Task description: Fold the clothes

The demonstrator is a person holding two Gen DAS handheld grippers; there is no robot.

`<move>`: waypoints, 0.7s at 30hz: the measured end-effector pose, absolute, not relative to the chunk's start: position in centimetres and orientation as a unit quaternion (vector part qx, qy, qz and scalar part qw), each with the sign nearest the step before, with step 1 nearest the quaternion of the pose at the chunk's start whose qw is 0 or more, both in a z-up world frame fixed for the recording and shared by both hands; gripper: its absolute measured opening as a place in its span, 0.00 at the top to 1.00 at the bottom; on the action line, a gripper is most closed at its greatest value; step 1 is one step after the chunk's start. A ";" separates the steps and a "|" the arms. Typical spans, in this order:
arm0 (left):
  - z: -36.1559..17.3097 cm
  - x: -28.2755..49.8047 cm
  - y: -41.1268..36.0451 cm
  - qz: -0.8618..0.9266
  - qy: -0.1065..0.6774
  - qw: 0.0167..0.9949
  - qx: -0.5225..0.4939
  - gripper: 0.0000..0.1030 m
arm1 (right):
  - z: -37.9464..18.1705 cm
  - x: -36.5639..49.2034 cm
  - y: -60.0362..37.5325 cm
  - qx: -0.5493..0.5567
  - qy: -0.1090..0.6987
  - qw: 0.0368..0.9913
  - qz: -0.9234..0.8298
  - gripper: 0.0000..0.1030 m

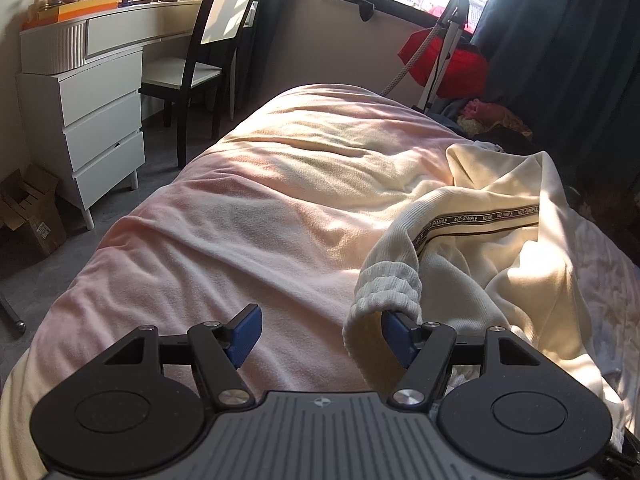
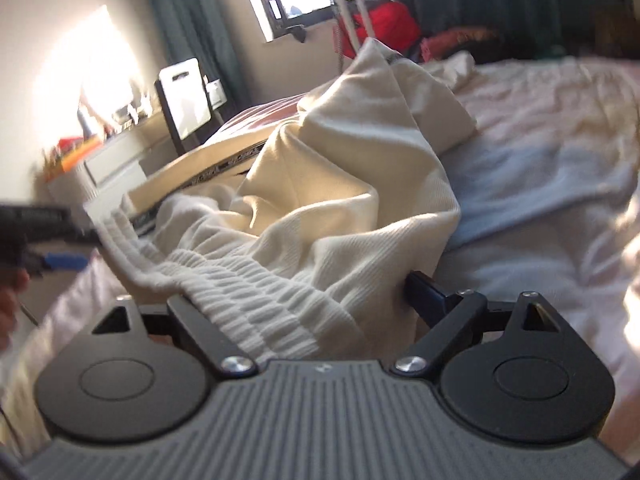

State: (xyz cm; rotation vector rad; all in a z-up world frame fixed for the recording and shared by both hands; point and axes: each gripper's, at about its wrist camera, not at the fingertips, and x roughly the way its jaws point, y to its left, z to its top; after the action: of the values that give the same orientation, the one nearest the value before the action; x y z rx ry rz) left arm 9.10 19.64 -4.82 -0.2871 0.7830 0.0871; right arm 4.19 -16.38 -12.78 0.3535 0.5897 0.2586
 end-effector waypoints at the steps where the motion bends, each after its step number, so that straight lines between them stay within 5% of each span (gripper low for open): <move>1: -4.8 9.1 19.6 0.040 0.380 0.914 -0.139 0.33 | -13.0 4.5 -17.3 0.219 0.294 0.922 0.126 0.12; 7: -4.7 8.9 19.7 0.034 0.376 0.916 -0.139 0.33 | -12.4 5.4 -17.1 0.157 0.413 0.882 0.163 0.14; 12: -3.9 8.0 21.3 0.038 0.359 0.914 -0.185 0.33 | -10.8 3.2 -16.9 0.080 0.420 0.875 0.228 0.14; 21: -1.6 6.8 20.9 0.006 0.309 0.924 -0.226 0.27 | -9.5 3.7 -23.3 0.264 0.387 0.860 0.201 0.14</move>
State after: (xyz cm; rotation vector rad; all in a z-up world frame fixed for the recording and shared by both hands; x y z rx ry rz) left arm 6.82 20.94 -1.58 -0.4628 0.6343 0.0126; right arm 3.69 -23.32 -9.52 0.5545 0.8124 0.4216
